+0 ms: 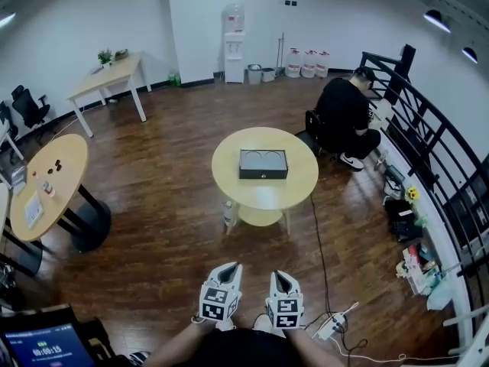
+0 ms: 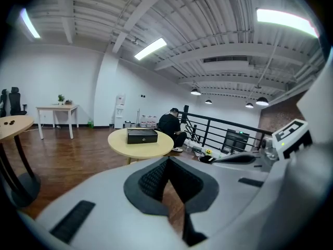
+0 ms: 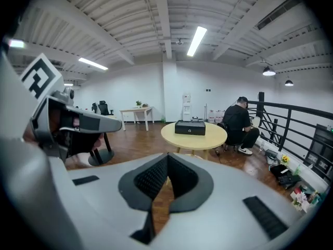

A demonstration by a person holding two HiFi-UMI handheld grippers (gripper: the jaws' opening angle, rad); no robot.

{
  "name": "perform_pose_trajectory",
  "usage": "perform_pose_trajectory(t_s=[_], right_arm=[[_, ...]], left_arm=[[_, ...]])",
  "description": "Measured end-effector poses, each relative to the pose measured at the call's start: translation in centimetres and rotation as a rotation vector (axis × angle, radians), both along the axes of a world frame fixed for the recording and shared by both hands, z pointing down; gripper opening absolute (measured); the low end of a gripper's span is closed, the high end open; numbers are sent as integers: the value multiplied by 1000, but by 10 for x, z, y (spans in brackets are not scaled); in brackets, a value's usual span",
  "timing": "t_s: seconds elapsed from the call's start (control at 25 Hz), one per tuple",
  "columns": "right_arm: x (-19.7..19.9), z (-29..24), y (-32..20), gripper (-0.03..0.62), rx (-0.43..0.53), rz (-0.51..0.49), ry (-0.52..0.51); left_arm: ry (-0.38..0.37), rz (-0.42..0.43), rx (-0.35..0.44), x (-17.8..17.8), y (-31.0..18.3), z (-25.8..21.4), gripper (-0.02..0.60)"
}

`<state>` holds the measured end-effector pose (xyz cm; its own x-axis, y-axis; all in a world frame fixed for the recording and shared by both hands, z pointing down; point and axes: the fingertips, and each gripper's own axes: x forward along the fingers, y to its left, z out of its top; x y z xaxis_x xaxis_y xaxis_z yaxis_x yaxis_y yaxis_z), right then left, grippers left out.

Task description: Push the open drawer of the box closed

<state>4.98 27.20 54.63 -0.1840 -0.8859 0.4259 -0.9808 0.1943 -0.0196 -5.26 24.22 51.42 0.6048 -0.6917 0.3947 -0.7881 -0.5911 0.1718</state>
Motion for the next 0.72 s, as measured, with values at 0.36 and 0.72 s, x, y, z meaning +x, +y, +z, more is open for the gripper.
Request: perform_pose_trajectory(t_s=[0.36,0.72], right_arm=[[17,4,-7,5,28,-33,7],[12,-20,-30,5,75,-38,24]], left_arm=[[-19,-41,13,9,0,9,0],[-39,-46,27,1,-21,2,0]])
